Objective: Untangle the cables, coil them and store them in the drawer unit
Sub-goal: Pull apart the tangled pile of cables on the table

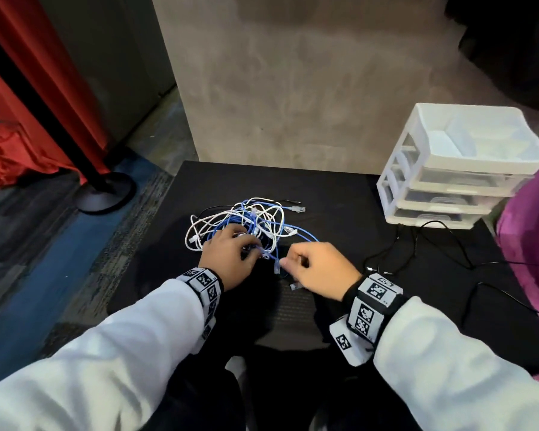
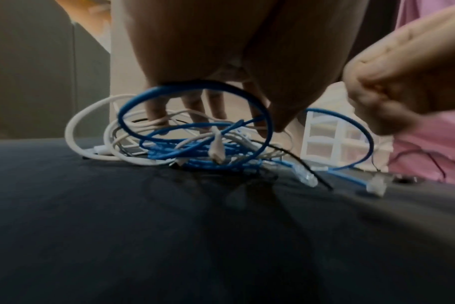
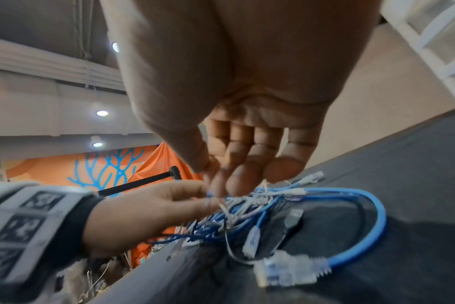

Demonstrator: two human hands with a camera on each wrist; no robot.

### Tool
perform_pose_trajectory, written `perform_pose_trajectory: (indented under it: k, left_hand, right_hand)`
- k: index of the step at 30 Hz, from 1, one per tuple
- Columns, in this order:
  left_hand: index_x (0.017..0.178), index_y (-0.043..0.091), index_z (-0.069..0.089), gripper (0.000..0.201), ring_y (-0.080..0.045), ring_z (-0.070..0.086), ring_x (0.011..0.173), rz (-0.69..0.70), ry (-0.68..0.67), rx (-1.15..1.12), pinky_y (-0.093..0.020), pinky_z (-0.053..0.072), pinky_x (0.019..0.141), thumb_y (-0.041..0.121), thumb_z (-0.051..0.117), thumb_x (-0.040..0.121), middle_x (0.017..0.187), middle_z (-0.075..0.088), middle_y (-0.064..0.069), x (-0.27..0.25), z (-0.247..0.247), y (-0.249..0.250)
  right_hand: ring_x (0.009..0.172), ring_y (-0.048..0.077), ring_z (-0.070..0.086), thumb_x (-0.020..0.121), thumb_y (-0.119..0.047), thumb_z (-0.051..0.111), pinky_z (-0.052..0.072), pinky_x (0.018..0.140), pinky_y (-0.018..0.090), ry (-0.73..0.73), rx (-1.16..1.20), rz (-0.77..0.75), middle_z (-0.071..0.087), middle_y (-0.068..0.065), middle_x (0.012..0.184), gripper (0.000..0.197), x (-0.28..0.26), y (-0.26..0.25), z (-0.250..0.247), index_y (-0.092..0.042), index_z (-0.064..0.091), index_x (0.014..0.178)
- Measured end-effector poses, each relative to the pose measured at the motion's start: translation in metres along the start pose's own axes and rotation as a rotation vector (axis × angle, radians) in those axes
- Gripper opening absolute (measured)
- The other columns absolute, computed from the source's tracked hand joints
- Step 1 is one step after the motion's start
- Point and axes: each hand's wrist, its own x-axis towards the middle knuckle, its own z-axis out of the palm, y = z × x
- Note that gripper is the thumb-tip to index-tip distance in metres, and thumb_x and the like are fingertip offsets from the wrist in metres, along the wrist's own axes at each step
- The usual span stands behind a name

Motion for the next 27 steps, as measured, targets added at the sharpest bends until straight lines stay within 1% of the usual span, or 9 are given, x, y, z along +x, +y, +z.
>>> perform_pose_trajectory:
  k: [4,7,11,14,17,19,23,25,27]
  left_hand:
    - [0.1,0.042,0.073,0.037,-0.013,0.062,0.107,-0.202,-0.008,-0.153,-0.043,0.049,0.101,0.07,0.056,0.081,0.109,0.057,0.015,0.014,-0.004,0.007]
    - [0.095,0.043,0.075,0.041,-0.014,0.065,0.102,-0.243,-0.037,-0.212,-0.039,0.05,0.1,0.072,0.053,0.076,0.105,0.059,0.012,0.022,-0.007,0.013]
    - [0.099,0.039,0.077,0.04,-0.015,0.066,0.095,-0.23,-0.018,-0.258,-0.038,0.052,0.097,0.066,0.058,0.076,0.105,0.061,0.009,0.025,-0.01,0.017]
    - [0.102,0.038,0.075,0.027,-0.016,0.064,0.104,-0.176,-0.003,-0.261,-0.039,0.05,0.101,0.046,0.062,0.081,0.111,0.06,0.01,0.018,-0.014,0.018]
    - [0.107,0.031,0.071,0.041,-0.017,0.057,0.118,0.167,0.106,-0.195,-0.038,0.045,0.107,0.014,0.051,0.076,0.119,0.061,0.011,0.004,-0.02,0.027]
    - [0.105,0.026,0.067,0.044,-0.012,0.055,0.112,0.326,0.023,-0.205,-0.034,0.046,0.103,0.004,0.047,0.072,0.112,0.062,0.012,-0.004,-0.023,0.038]
    - [0.116,0.034,0.053,0.05,-0.011,0.049,0.118,0.347,-0.296,-0.114,-0.034,0.043,0.106,0.007,0.045,0.074,0.123,0.054,0.013,-0.011,-0.015,0.041]
    - [0.123,0.032,0.05,0.048,-0.018,0.047,0.126,0.367,-0.345,-0.119,-0.038,0.04,0.111,0.01,0.046,0.08,0.132,0.051,0.007,-0.007,-0.006,0.028]
    - [0.127,0.023,0.057,0.032,-0.024,0.047,0.129,0.399,-0.308,-0.075,-0.043,0.039,0.114,0.025,0.047,0.096,0.137,0.053,0.0,0.0,-0.002,0.017]
  right_hand:
    - [0.075,0.007,0.066,0.092,-0.045,0.069,0.056,0.08,0.035,0.05,-0.009,0.014,0.074,-0.011,0.079,0.014,-0.009,0.004,0.018,-0.031,0.07,0.087]
    - [0.109,0.019,0.064,0.088,-0.052,0.07,0.052,0.095,0.037,0.081,-0.1,0.02,0.073,-0.008,0.111,0.038,-0.004,0.007,0.028,-0.029,0.071,0.117]
    - [0.123,0.027,0.051,0.084,-0.061,0.071,0.046,0.103,0.042,-0.076,-0.295,0.051,0.064,-0.001,0.121,0.045,0.006,0.007,0.048,-0.032,0.066,0.118]
    - [0.12,0.031,0.055,0.088,-0.043,0.072,0.046,0.101,0.041,-0.017,-0.294,0.077,0.062,-0.002,0.118,0.031,0.009,0.009,0.055,-0.034,0.066,0.116]
    - [0.117,0.032,0.051,0.091,-0.039,0.066,0.045,0.097,0.037,0.01,-0.339,0.056,0.062,-0.003,0.11,0.017,0.012,0.01,0.058,-0.035,0.072,0.107]
    - [0.117,0.03,0.047,0.091,-0.042,0.066,0.044,0.096,0.038,-0.021,-0.341,0.056,0.058,-0.002,0.113,0.017,0.011,0.011,0.06,-0.032,0.07,0.105]
    - [0.114,0.03,0.047,0.092,-0.034,0.063,0.045,0.094,0.04,-0.12,-0.386,0.01,0.058,0.0,0.121,0.013,0.007,0.006,0.056,-0.027,0.065,0.103]
    - [0.106,0.034,0.058,0.095,-0.025,0.058,0.05,0.089,0.042,-0.15,-0.233,-0.015,0.069,0.005,0.109,0.002,0.006,-0.003,0.041,-0.025,0.059,0.097]
    - [0.085,0.035,0.068,0.098,-0.019,0.057,0.054,0.075,0.039,-0.134,0.047,0.003,0.073,0.009,0.088,0.014,0.003,-0.015,0.018,-0.027,0.052,0.087]
